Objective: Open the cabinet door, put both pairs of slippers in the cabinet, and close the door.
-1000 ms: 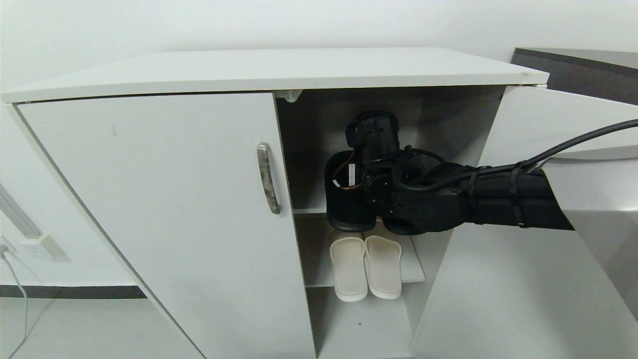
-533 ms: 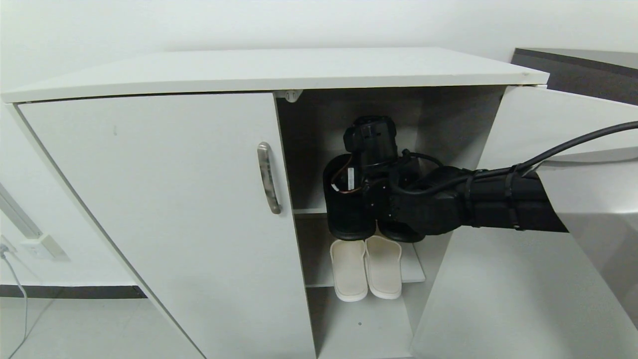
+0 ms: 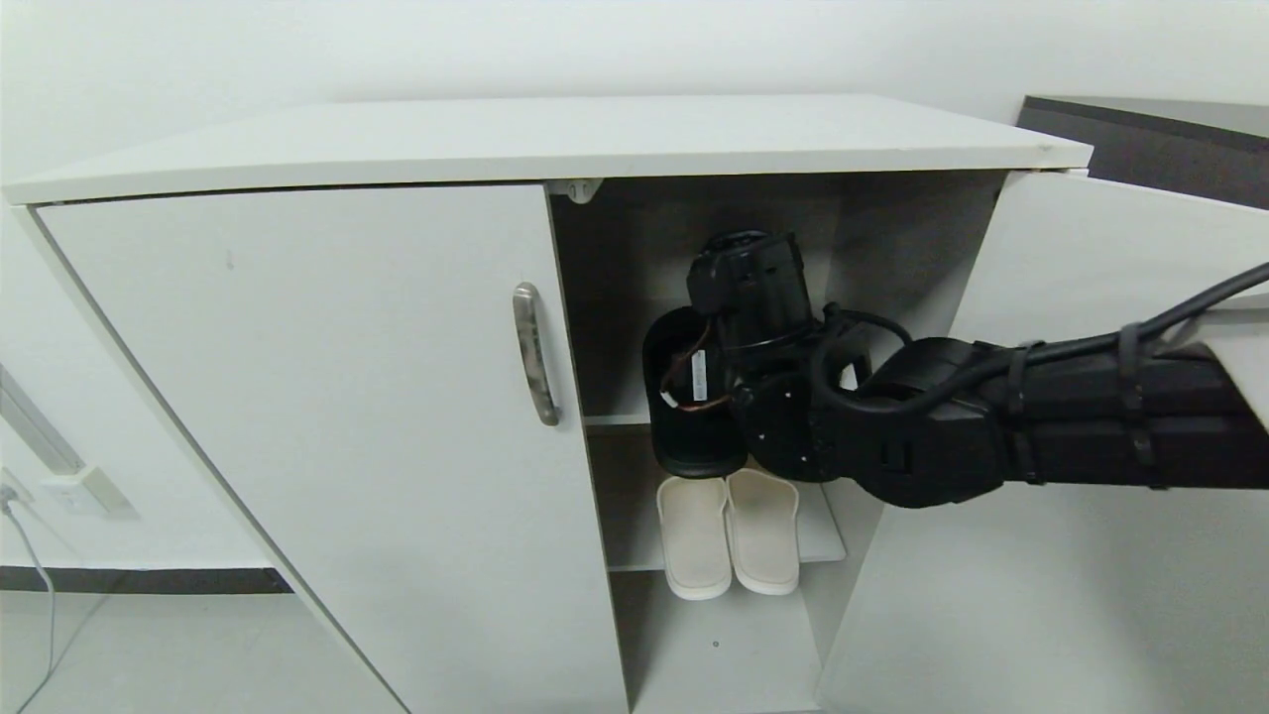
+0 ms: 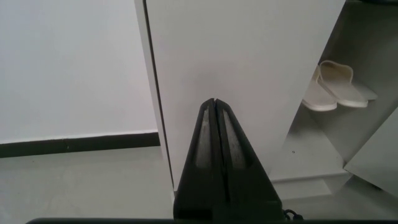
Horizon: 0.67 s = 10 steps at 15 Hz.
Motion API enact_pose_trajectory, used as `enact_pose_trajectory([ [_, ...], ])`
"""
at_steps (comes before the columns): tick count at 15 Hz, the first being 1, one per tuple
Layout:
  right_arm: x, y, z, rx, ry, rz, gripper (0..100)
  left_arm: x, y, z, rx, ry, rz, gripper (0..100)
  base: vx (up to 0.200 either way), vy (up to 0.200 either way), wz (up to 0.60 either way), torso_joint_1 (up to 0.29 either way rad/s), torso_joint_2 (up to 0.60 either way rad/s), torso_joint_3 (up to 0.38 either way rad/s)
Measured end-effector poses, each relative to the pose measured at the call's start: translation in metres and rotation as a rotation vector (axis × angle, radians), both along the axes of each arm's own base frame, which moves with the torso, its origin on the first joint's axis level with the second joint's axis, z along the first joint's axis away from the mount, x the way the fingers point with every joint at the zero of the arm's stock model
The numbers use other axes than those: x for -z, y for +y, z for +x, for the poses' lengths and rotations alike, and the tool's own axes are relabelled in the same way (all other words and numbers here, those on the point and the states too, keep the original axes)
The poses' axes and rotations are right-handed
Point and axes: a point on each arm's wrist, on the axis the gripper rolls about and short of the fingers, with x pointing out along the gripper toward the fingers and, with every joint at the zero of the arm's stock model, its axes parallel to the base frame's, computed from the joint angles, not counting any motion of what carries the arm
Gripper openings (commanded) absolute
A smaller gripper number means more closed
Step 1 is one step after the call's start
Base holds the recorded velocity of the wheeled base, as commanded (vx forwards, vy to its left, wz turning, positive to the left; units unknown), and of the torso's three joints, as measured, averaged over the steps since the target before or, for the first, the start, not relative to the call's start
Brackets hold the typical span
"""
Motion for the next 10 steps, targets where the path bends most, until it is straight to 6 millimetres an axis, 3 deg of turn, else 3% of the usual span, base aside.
enact_pose_trajectory([
  [8,0.001,-0.047,-0.083,-0.233,0.018,0.081,100,0.000,0.000,0.000,0.000,0.000,0.000,0,0.000,0.000,0.00,0.000,0.00,0.000],
  [9,0.005,-0.054,-0.093,-0.280,0.027,0.089,0,0.000,0.000,0.000,0.000,0.000,0.000,0,0.000,0.000,0.00,0.000,0.00,0.000],
  [10,0.009,-0.060,-0.100,-0.318,0.023,0.106,0,0.000,0.000,0.000,0.000,0.000,0.000,0,0.000,0.000,0.00,0.000,0.00,0.000],
])
